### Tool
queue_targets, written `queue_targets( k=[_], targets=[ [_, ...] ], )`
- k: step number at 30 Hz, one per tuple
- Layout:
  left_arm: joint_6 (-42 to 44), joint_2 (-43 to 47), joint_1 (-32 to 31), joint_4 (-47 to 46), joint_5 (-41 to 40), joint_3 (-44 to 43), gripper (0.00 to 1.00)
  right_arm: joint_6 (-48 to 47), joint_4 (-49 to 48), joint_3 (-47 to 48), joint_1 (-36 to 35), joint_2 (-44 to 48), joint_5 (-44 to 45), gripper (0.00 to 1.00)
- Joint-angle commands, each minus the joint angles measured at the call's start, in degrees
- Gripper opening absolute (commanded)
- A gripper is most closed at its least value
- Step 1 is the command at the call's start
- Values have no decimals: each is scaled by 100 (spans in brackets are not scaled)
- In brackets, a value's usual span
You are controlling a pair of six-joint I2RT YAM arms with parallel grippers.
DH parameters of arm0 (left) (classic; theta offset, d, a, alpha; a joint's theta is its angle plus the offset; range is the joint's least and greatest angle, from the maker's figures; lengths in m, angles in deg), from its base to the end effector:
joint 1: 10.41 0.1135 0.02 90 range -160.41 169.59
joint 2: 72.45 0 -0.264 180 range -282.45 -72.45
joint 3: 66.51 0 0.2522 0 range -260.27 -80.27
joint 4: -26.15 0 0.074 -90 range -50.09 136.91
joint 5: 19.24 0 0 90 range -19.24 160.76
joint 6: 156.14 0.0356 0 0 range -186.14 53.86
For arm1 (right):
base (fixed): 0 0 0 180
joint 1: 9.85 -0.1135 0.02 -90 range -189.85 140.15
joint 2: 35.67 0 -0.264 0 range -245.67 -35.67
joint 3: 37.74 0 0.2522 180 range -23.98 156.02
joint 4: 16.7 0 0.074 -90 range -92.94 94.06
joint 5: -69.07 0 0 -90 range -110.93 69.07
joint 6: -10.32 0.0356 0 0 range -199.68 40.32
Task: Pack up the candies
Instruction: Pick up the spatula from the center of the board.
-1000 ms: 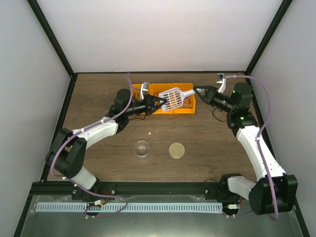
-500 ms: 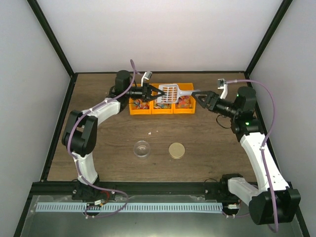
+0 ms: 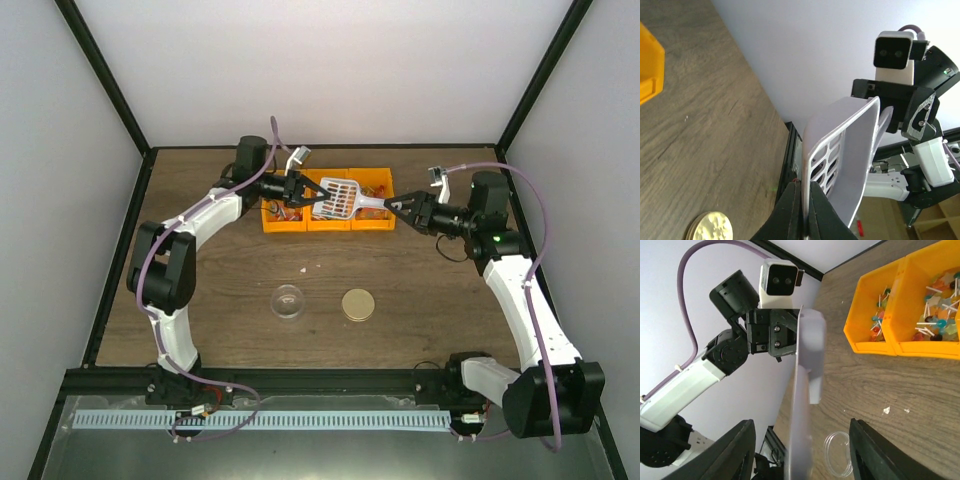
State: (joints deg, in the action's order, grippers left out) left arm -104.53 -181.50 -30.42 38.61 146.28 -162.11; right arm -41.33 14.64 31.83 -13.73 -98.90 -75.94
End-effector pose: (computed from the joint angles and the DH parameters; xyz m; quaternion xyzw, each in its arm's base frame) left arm 0.3885 -0.1782 0.2682 0.2137 0.7134 -0.6577 0.1129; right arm 0.2348 0.0452 0.3372 -0.0154 0.7880 0.5350 0.3043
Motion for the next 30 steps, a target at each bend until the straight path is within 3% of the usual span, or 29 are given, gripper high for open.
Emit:
queue_targets(
  k=[1, 5, 30],
  targets=[
    [1628, -105, -11, 1876, -145, -596, 4, 52, -125, 255, 46, -70, -395, 51],
    [2421, -269, -20, 2856, -277, -939, 4, 12, -7, 246, 45, -166, -489, 50],
    [2705, -200, -34, 3185, -428, -877, 4, -47, -25, -53, -373, -439, -321, 39]
  ],
)
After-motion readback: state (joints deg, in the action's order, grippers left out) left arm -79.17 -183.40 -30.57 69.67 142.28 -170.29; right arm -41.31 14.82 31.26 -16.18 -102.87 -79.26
